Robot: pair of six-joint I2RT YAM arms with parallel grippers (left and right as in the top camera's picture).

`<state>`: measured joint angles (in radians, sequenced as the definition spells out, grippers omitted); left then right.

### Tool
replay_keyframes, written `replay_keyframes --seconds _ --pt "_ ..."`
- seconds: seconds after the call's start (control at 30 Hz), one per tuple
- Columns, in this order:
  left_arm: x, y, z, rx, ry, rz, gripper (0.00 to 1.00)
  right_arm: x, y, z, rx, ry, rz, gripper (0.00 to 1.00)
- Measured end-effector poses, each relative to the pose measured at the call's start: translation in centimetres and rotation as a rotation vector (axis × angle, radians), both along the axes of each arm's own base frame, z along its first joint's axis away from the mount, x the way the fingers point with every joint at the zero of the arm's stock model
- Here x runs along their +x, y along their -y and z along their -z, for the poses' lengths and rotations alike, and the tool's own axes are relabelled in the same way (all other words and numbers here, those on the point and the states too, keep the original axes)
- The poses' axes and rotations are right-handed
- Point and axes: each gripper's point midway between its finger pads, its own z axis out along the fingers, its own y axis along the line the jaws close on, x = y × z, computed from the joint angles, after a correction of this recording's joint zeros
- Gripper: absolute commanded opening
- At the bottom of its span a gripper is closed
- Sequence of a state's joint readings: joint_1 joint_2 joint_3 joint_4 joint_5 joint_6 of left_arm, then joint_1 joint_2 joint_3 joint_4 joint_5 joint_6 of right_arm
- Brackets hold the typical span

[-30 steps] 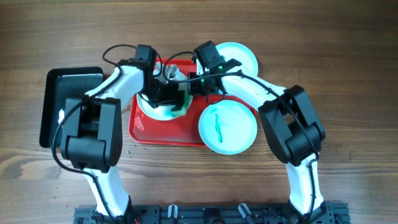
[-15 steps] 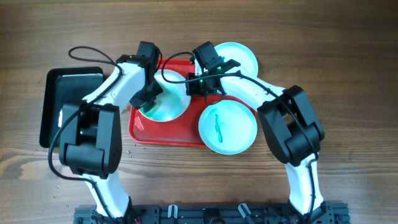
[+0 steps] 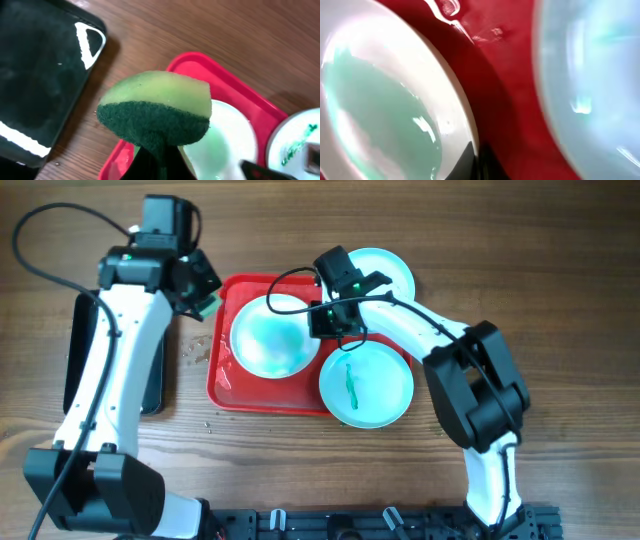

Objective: Clean dirty plates on tray and stack at the side
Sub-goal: 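Lift the scrubbed plate with right gripper and place it right of tray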

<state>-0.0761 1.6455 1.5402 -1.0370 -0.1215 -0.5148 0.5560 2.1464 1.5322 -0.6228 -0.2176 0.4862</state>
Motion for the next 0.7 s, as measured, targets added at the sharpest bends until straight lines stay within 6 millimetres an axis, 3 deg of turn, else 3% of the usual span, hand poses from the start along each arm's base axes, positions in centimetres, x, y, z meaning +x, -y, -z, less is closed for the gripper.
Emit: replay_keyframes --seconds 0.1,0.27,0.43,0.63,0.7 --pt "0.0 -1.5 0.2 -0.008 -0.006 -0.022 0.04 0.2 2.1 -3.1 -0.158 0.118 0.016 0.05" --pt "0.4 -1.8 1.5 -0.062 -0.039 -0.011 0.04 -0.1 3.3 -8.3 -0.401 0.360 0.025 0.04" --pt "0.7 -1.2 3.5 -0.109 -0.090 0.005 0.04 -1.3 3.7 -11.4 -0.664 0.568 0.014 0.04" --pt "1.2 -0.6 3.8 -0.143 -0.081 0.020 0.04 -2.5 3.0 -15.8 -0.880 0.825 0.038 0.04" --pt "1.3 -0.5 3.8 -0.146 -0.080 0.022 0.04 -2.7 2.8 -16.5 -0.903 0.859 0.043 0.04"
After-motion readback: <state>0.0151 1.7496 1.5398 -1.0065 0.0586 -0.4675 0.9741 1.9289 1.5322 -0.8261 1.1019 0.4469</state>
